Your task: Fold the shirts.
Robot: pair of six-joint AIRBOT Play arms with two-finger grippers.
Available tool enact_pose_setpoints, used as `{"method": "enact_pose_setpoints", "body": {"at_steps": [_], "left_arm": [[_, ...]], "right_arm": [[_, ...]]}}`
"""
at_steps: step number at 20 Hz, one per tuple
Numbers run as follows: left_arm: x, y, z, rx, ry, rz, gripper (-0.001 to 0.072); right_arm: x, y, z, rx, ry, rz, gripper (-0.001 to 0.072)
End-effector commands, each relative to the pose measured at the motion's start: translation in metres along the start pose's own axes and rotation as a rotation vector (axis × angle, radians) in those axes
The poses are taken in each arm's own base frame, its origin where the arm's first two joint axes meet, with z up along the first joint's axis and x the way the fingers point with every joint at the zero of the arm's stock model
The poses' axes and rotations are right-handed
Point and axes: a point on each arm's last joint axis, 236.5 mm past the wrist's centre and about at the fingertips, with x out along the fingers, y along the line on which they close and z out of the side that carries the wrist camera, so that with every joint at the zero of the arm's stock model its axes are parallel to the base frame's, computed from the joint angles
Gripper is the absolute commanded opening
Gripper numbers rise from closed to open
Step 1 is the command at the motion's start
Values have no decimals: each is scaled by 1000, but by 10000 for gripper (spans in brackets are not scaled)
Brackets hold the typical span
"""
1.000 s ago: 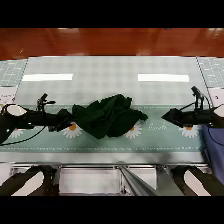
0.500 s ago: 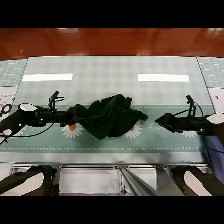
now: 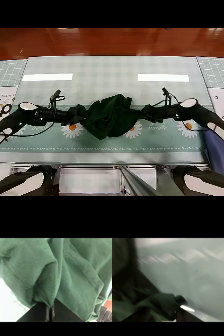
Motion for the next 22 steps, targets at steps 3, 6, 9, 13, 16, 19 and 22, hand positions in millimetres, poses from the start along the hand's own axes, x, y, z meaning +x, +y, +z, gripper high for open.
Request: {"method": "enact_pose_setpoints", "body": {"at_steps": [3,6,9,13,16,19,22], "left_arm": [[-1,-2,0,6,2,-4,23],[-30,-33,30,75,-44,-62,22],[-110,-114,88,270,-238,-117,22],[-241,-262,118,600,-626,-154,22],[-323,-357,69,849,-829,-190,22],[-377,-405,4,1055,-995,-120,22],[-401,-407,-43,1145,-1102,12,22]], "right_arm": [[29,37,22,-90,25,33,66],[-13,81,62,-240,-78,85,23],[-135,152,129,-435,-341,61,23],[-324,254,136,-716,-707,-72,23],[-425,311,72,-888,-916,-105,23],[-498,325,4,-968,-1126,-173,23],[-547,311,-49,-973,-1270,-285,23]]}}
